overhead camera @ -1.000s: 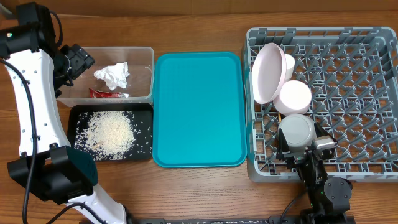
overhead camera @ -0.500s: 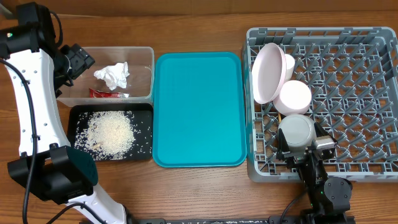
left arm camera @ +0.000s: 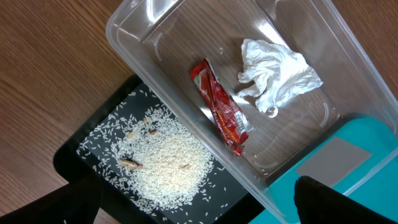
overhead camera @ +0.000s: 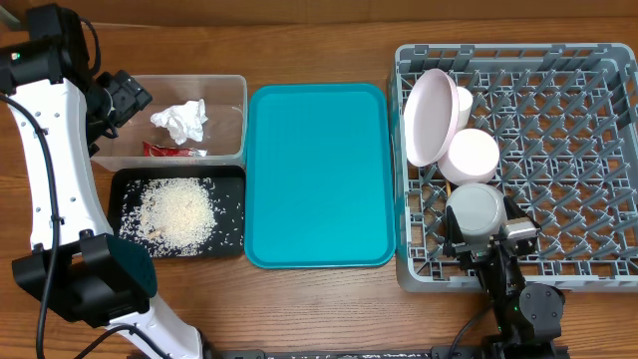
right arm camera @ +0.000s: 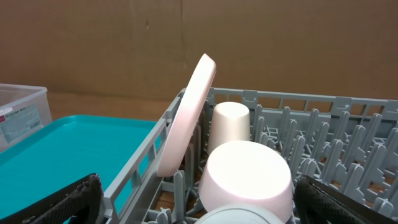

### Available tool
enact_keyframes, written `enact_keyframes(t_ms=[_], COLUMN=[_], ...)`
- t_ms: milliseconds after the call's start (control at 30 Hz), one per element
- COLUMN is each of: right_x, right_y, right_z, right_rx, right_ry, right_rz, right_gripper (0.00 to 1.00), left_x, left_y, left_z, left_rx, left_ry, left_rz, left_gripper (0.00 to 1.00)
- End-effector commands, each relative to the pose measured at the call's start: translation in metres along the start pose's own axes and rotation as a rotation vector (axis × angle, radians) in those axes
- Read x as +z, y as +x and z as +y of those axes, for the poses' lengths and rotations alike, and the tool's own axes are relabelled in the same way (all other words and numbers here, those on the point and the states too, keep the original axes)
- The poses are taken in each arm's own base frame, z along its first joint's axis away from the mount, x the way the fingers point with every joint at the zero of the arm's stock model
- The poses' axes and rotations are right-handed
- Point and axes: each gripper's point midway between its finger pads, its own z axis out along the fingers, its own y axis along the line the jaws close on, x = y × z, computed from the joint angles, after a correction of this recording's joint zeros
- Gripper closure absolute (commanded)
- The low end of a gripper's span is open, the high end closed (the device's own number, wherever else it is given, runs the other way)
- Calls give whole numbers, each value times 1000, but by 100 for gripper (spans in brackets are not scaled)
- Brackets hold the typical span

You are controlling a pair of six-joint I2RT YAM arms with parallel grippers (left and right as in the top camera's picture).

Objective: Sort waste into correct bins and load items into the dishwasher

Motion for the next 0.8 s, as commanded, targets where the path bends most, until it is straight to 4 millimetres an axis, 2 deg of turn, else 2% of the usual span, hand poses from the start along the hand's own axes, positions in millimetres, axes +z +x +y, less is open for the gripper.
enact_keyframes(t_ms=[0,100,233,367,533,767], right_x=[0,0,0,0,0,0], right_y=[1,1,1,1,1,1], right_z=[-1,-1,-1,-1,-1,-1], right_rx=[-4,-4,-4,-4,-4,-4], right_ry=[7,7,7,7,7,7], right_rz=[-6,-6,-6,-6,-6,-6], right_gripper=[0,0,0,0,0,0], left_x=[-2,-7,-33,-81,-148,-230], left_y=[0,4,8,14,28,63], left_z=[-2,-8,-13,-11,5,31], left_rx=[21,36,52,57,45,43], left_ry=[-2,8,49,120,219,359], left_rz=[-11,-18,-70,-166,-311,-497], left_gripper=[0,0,0,0,0,0])
